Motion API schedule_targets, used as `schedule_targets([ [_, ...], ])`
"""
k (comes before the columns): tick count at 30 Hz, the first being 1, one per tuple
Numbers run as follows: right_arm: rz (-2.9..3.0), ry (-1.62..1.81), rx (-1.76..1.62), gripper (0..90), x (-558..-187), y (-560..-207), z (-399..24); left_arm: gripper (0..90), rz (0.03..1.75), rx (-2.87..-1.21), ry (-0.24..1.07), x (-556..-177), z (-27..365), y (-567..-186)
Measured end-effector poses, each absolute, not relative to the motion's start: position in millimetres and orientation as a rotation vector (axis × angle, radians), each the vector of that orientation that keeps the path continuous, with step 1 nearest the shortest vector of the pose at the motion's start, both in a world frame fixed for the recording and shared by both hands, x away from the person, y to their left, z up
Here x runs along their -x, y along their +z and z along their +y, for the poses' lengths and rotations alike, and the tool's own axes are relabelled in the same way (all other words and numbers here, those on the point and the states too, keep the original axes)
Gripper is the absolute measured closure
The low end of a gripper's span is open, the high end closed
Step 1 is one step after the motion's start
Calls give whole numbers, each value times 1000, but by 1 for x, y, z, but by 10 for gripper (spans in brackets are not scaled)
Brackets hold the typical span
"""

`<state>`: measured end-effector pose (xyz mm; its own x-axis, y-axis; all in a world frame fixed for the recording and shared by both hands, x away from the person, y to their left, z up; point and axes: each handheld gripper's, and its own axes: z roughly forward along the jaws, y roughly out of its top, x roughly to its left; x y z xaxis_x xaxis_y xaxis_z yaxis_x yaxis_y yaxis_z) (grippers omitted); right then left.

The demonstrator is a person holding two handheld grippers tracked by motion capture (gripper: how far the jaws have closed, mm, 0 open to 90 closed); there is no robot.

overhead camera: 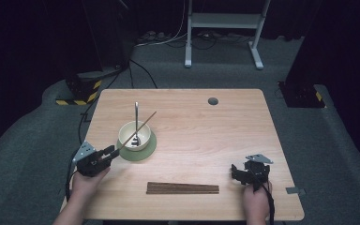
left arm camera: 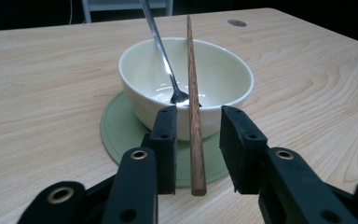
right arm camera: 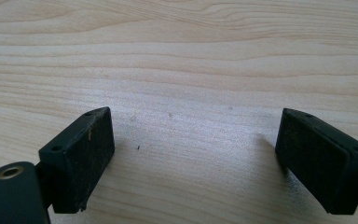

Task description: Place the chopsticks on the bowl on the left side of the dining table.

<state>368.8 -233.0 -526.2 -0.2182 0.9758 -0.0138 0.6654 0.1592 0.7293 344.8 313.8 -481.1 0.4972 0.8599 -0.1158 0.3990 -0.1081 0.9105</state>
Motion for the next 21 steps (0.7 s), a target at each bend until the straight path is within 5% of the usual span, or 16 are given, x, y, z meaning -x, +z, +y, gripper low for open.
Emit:
schedule_targets([
  [13,1950,834,-1562,115,-369,-526,-233,597,989,-1694,513,-333,272,-475],
  [21,1951,834,-1558,115,-369,-526,-233,586,889,-1862,491,-330,252,-480],
])
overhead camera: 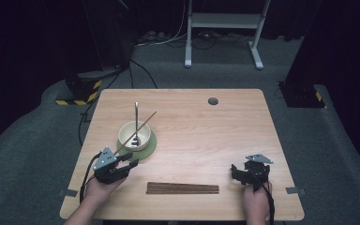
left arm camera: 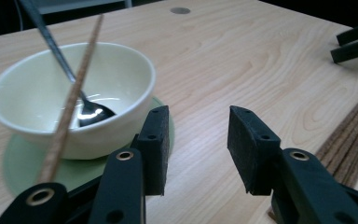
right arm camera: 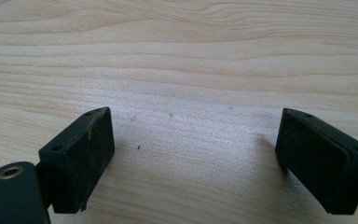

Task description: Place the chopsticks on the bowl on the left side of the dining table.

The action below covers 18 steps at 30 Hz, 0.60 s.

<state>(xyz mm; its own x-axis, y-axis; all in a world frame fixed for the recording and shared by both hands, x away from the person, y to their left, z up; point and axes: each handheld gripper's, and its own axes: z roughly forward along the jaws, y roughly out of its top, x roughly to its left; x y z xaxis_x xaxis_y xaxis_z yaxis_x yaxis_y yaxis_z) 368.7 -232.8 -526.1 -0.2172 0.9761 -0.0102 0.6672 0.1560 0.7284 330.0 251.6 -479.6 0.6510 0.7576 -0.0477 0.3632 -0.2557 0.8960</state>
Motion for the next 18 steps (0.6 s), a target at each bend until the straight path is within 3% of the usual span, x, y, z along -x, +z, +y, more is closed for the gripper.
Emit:
schedule_targets([
  [18,1954,832,-1553,115,-369,-526,-233,600,770,-2035,335,-323,211,-499],
])
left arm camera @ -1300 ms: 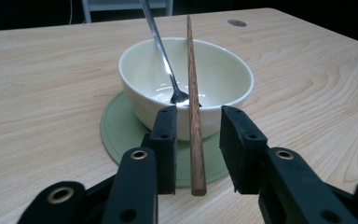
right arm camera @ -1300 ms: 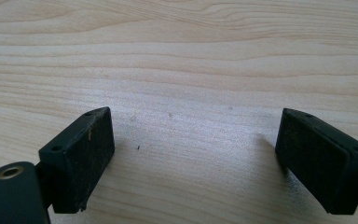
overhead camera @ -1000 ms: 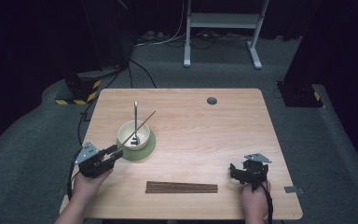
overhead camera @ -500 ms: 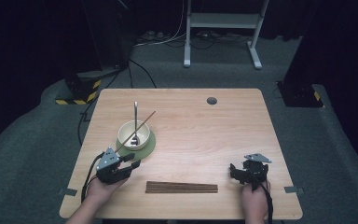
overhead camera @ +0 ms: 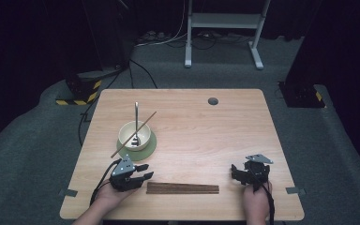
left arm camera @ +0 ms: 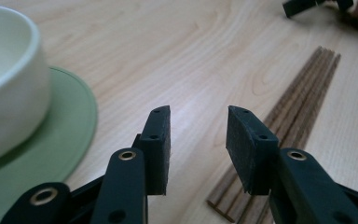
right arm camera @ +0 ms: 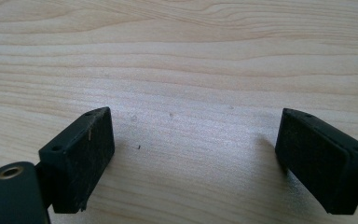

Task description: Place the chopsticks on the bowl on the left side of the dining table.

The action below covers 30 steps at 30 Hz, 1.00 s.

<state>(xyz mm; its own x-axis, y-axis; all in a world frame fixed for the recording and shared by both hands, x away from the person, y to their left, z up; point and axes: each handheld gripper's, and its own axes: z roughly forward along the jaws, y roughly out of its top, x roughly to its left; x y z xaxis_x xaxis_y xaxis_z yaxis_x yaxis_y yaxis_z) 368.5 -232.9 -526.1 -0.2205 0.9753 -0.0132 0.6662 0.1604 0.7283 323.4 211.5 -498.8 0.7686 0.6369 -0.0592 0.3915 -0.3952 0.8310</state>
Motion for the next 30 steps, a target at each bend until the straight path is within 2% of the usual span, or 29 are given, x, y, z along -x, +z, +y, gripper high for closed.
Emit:
schedule_targets([
  [16,1955,831,-1550,115,-369,-526,-233,601,746,-2162,231,-328,198,-515],
  [30,1957,833,-1555,115,-368,-526,-233,615,750,-2178,228,-331,200,-518],
])
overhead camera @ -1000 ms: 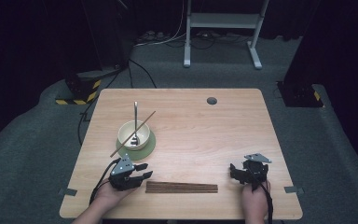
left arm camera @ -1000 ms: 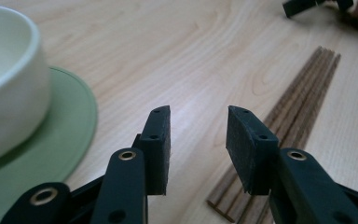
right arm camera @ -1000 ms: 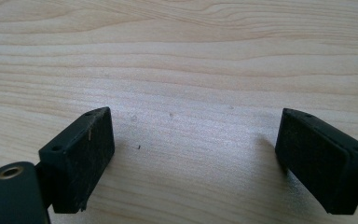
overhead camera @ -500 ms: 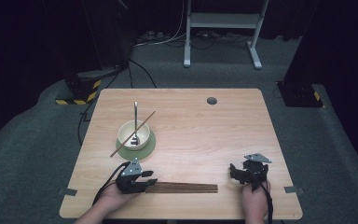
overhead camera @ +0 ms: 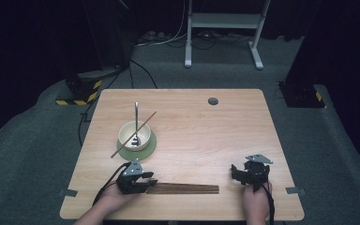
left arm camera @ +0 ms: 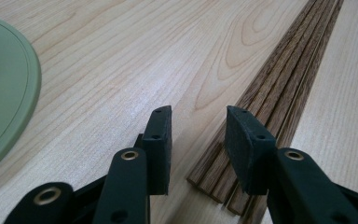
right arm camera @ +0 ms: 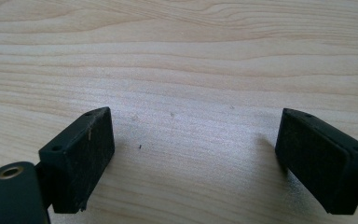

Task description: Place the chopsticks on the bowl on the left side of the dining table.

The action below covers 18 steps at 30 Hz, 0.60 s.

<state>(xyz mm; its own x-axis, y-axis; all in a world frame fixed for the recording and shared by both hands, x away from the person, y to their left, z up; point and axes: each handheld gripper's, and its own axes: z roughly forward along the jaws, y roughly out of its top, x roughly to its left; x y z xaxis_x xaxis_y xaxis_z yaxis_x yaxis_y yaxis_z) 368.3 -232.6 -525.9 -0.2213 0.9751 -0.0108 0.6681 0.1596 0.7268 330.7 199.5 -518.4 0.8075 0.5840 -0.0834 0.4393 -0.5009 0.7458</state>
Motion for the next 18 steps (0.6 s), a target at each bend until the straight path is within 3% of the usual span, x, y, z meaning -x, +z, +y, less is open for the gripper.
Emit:
schedule_targets([
  [18,1959,835,-1548,115,-368,-526,-233,638,807,-2158,288,-336,205,-520],
])
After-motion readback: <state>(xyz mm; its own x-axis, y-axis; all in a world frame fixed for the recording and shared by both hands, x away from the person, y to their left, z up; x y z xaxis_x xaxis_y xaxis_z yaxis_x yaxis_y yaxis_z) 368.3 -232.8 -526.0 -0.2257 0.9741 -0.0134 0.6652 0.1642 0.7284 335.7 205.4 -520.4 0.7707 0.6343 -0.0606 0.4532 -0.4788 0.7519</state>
